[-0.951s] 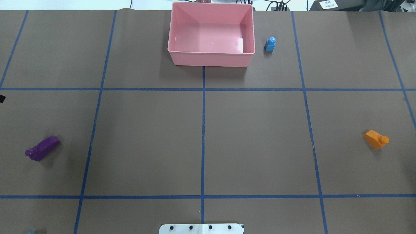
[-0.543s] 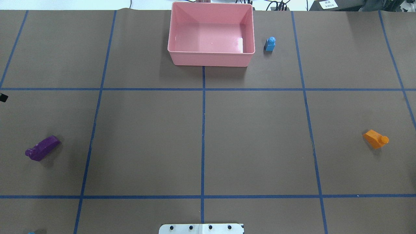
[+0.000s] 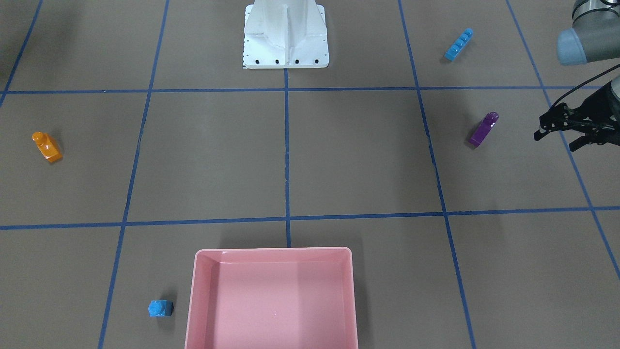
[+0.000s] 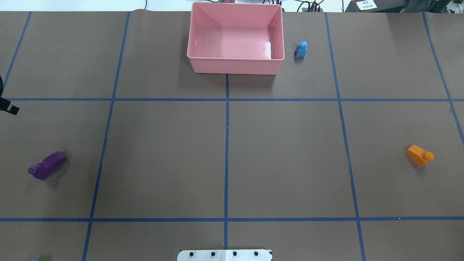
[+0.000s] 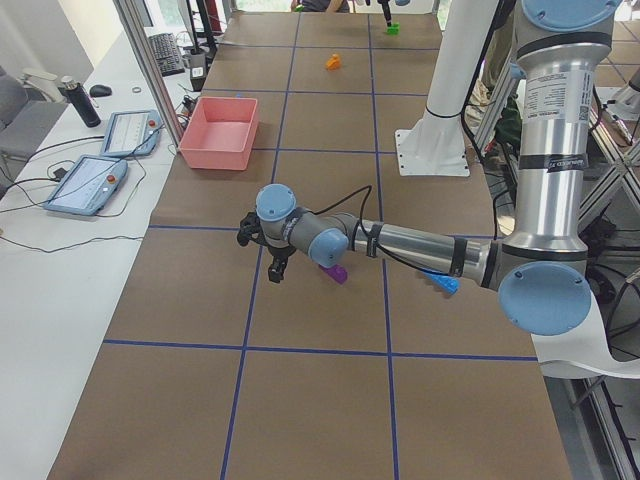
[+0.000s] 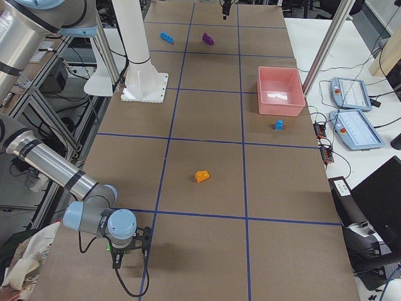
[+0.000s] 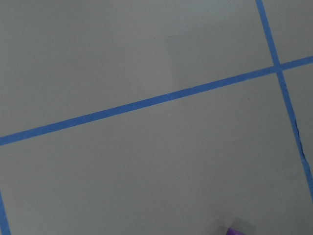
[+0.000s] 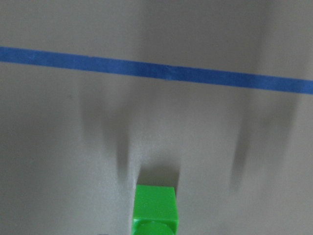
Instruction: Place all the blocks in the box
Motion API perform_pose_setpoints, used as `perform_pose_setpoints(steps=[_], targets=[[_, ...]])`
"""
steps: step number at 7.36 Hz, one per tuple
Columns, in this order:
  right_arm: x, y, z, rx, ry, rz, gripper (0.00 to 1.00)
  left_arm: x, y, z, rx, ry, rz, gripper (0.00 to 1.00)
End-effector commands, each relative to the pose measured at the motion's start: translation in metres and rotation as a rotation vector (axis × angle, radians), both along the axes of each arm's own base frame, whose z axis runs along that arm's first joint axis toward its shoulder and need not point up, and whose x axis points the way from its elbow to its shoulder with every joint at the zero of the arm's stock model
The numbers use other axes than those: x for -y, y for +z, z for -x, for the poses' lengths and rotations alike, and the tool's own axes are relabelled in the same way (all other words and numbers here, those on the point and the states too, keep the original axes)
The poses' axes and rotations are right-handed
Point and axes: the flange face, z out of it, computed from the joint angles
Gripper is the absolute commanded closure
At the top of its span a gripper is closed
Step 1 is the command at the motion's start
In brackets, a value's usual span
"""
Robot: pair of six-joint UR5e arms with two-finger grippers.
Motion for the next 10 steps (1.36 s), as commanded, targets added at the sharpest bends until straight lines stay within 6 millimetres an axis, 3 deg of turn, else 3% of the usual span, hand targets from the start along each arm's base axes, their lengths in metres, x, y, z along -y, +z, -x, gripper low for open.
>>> perform_pose_setpoints(steps=[1, 3, 4, 5, 6, 7, 8, 9, 10], targets=[[-0.012, 0.008, 0.005, 0.074, 0.027, 0.035, 0.05, -0.001, -0.007, -0.002, -0.003, 0.0, -0.009, 0.0], [-0.019, 0.016, 0.005, 0.089, 0.033, 0.057, 0.09, -0.002, -0.011, -0.002, -0.006, -0.001, -0.015, 0.0], [-0.019, 0.018, 0.006, 0.096, 0.041, 0.069, 0.46, -0.004, -0.012, -0.004, -0.009, 0.004, -0.014, 0.0], [-0.019, 0.019, 0.007, 0.1, 0.063, 0.089, 0.99, -0.014, -0.025, -0.021, -0.026, 0.032, -0.011, 0.0], [-0.013, 0.018, 0.007, 0.101, 0.063, 0.082, 1.0, -0.026, -0.035, -0.052, -0.036, 0.079, 0.0, 0.0], [-0.005, 0.013, 0.009, 0.107, 0.065, 0.067, 1.0, -0.043, -0.059, -0.083, -0.054, 0.142, -0.033, 0.0], [0.017, -0.009, 0.012, 0.125, 0.093, 0.034, 1.0, -0.069, -0.061, -0.071, -0.05, 0.148, -0.038, 0.0], [0.057, -0.061, 0.016, 0.112, 0.175, 0.001, 1.0, -0.077, -0.067, -0.064, -0.021, 0.129, -0.082, 0.01], [0.104, -0.102, 0.021, 0.11, 0.262, -0.014, 1.0, -0.078, -0.07, -0.075, 0.016, 0.144, -0.141, 0.01]])
